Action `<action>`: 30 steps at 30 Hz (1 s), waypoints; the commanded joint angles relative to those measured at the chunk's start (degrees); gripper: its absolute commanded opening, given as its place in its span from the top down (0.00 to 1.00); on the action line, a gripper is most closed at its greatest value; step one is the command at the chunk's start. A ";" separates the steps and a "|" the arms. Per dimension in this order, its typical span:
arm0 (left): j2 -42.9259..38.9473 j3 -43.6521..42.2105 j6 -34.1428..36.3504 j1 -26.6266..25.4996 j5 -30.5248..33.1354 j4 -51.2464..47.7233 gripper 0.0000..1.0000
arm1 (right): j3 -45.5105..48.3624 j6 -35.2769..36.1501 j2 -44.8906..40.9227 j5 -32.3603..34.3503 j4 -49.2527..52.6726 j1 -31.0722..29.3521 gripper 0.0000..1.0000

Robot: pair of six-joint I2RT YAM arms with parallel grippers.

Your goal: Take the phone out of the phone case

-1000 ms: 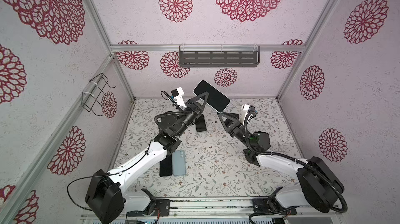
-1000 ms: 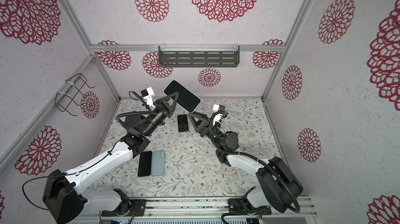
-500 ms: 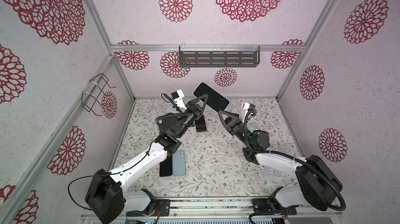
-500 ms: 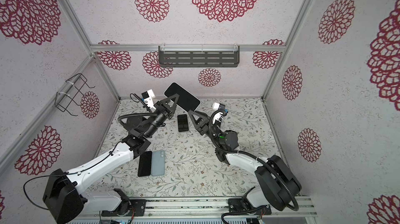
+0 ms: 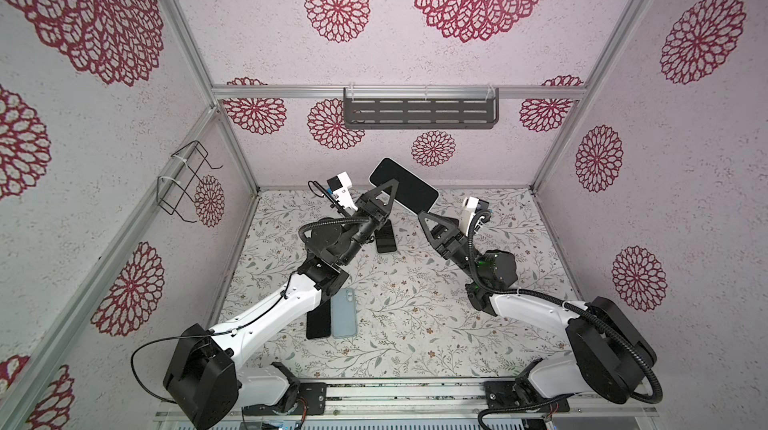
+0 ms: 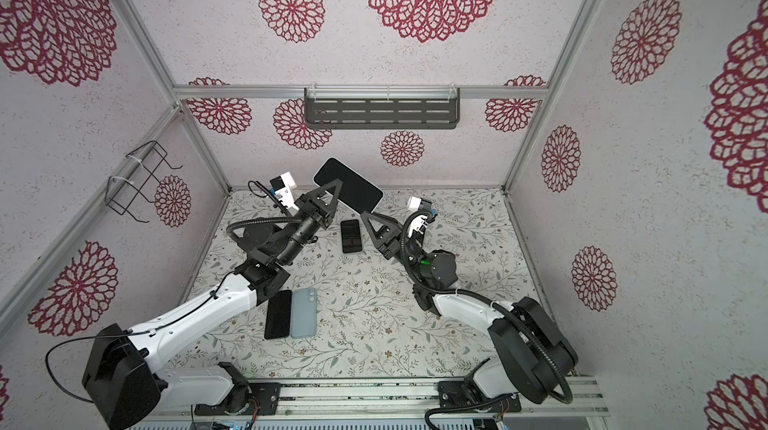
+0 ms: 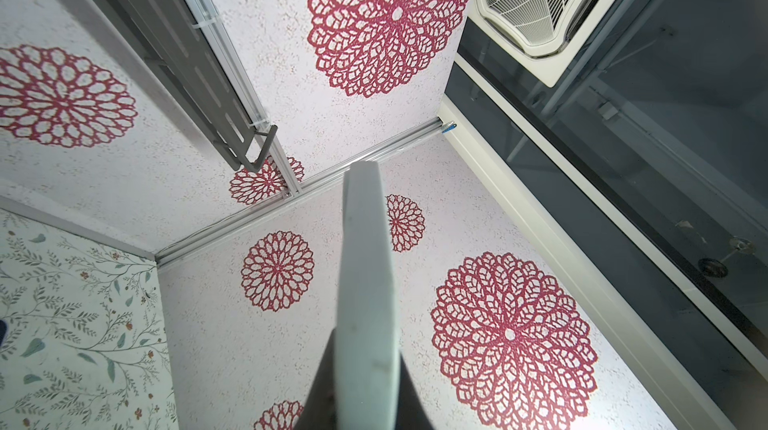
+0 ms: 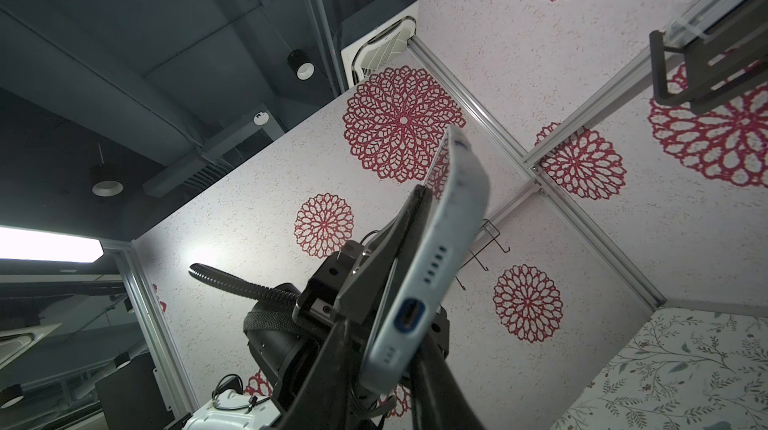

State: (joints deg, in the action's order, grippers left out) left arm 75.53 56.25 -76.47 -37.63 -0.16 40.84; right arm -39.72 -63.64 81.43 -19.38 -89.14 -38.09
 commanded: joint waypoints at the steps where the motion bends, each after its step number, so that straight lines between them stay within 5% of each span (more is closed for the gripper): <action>1: -1.58 0.09 -0.17 -0.30 1.39 3.46 1.00 | -0.36 0.27 -1.23 -0.31 -7.52 -0.23 0.72; 13: -1.35 0.38 -0.66 -0.39 1.73 3.07 1.00 | -0.61 0.00 -0.48 -0.31 -7.48 -0.32 1.00; 17: -1.35 2.27 -2.04 -0.34 0.85 -1.53 1.00 | 0.40 2.38 -0.93 -0.68 -6.67 -0.32 1.00; 22: -1.48 6.71 -5.13 0.18 -3.64 -12.74 1.00 | 0.70 14.06 -4.46 -7.20 1.32 0.52 1.00; 27: -0.85 9.84 -7.72 0.27 -10.12 -19.02 1.00 | -2.39 36.86 -12.52 -5.94 28.18 1.65 1.00; 30: -0.39 10.79 -8.07 -0.46 -12.64 -21.37 1.00 | -4.76 40.32 -14.21 -6.87 32.12 4.64 1.00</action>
State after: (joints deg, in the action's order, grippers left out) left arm 75.50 65.39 -83.13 -37.19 -7.49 24.40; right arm -41.01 -39.48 68.62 -24.67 -66.52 -36.10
